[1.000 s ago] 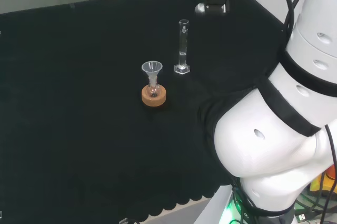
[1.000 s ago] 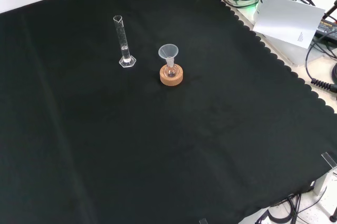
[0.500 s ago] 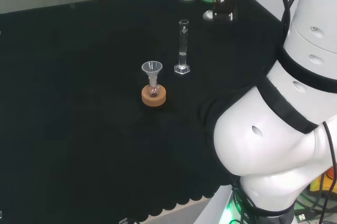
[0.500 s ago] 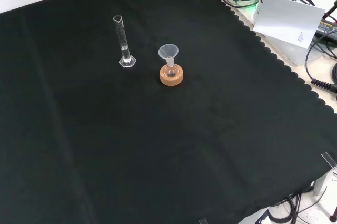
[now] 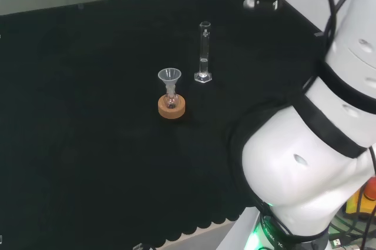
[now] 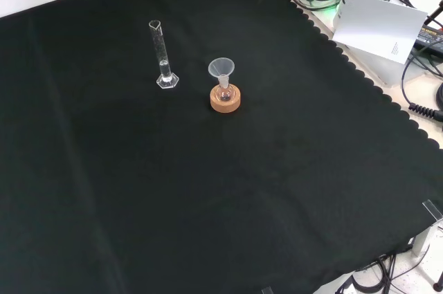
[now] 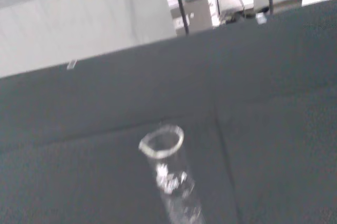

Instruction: Pick up the graduated cylinder.

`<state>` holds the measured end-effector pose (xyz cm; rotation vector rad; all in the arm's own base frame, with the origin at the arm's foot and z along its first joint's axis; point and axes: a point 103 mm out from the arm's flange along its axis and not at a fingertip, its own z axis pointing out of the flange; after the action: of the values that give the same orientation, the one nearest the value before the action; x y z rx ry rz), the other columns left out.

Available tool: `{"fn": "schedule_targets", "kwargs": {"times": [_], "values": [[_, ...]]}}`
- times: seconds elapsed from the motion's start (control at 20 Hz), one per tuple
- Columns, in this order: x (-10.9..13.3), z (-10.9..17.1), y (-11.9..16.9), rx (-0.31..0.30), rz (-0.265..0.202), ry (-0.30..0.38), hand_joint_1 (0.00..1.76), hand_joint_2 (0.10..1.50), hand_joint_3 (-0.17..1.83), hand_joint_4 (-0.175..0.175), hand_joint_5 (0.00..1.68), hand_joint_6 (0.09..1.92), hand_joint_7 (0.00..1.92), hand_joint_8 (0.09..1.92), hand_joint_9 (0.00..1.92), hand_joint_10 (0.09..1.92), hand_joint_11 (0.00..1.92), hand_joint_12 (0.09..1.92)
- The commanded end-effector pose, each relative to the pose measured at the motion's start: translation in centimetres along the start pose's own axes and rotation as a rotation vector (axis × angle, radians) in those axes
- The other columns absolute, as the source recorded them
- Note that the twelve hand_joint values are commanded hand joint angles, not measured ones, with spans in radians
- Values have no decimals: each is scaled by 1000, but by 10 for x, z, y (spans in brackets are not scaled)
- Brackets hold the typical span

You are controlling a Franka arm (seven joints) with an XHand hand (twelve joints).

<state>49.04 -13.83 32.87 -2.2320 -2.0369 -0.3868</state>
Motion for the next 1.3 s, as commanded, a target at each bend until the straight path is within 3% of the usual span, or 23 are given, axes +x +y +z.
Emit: {"fn": "schedule_targets", "kwargs": {"times": [0.05,0.25,0.5,0.75,1.0,1.3], "values": [[-10,109,-14,129,-86,226,531,901,262,-8,393,87,255,611,494,557,282,1346],[-17,116,-14,166,-98,242,546,878,287,-6,384,87,250,603,484,563,271,1349],[-29,121,-17,167,-99,292,608,834,297,-2,352,87,227,592,455,562,235,1353],[-35,128,-22,149,-117,341,750,727,360,3,351,87,217,587,435,574,203,1370],[-43,136,-23,132,-138,452,767,684,440,7,357,87,214,585,427,579,192,1370],[-44,145,-25,121,-188,489,779,666,457,9,343,87,224,588,435,582,194,1371]]}}
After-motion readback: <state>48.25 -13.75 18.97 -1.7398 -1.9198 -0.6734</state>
